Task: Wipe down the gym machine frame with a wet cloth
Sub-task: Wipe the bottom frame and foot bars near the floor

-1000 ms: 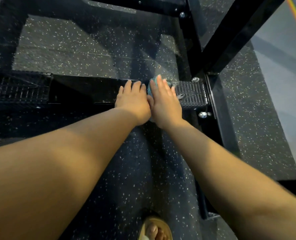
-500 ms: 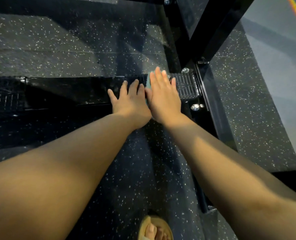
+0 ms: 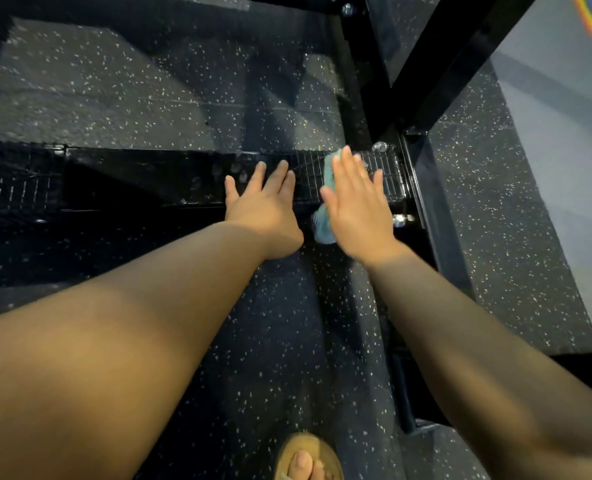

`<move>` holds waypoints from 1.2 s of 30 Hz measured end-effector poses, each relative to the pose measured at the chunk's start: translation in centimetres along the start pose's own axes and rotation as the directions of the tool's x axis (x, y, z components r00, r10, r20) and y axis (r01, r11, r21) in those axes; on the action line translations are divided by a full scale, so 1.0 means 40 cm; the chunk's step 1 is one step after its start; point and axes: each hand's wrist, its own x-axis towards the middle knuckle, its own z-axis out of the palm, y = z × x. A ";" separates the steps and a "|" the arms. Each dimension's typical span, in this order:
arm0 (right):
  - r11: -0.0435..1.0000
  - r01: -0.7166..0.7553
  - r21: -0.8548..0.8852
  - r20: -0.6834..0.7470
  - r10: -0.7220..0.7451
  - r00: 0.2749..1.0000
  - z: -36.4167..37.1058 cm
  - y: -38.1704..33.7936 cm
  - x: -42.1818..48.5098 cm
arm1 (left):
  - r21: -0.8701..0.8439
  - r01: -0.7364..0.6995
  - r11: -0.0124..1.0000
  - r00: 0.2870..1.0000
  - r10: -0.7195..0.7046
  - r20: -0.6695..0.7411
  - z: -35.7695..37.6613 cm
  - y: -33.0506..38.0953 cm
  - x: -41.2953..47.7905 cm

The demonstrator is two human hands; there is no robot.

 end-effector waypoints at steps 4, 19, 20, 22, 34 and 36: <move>0.985 -0.172 -0.013 0.051 0.173 0.984 -0.026 0.007 0.164 | -0.041 0.011 0.999 0.999 -0.009 0.052 -0.034 0.005 0.005; 0.975 -0.200 -0.099 0.014 0.202 0.979 -0.047 0.089 0.149 | 0.020 0.019 1.000 0.999 -0.020 0.036 -0.049 0.009 0.016; 0.974 -0.203 -0.102 0.015 0.206 0.978 -0.048 0.092 0.144 | 0.031 0.016 0.999 0.999 -0.017 0.038 -0.050 0.007 0.016; 0.973 -0.206 -0.103 0.008 0.208 0.978 -0.041 0.094 0.091 | 0.052 0.010 0.999 0.999 -0.012 0.034 -0.049 0.011 0.016; 0.970 -0.230 -0.081 0.027 0.233 0.972 -0.044 0.070 0.161 | 0.076 0.005 0.997 0.999 -0.008 0.043 -0.038 0.016 0.014; 0.982 -0.185 0.037 0.009 0.185 0.983 -0.031 0.042 0.103 | 0.032 -0.009 0.999 0.999 0.008 0.040 -0.047 0.007 0.012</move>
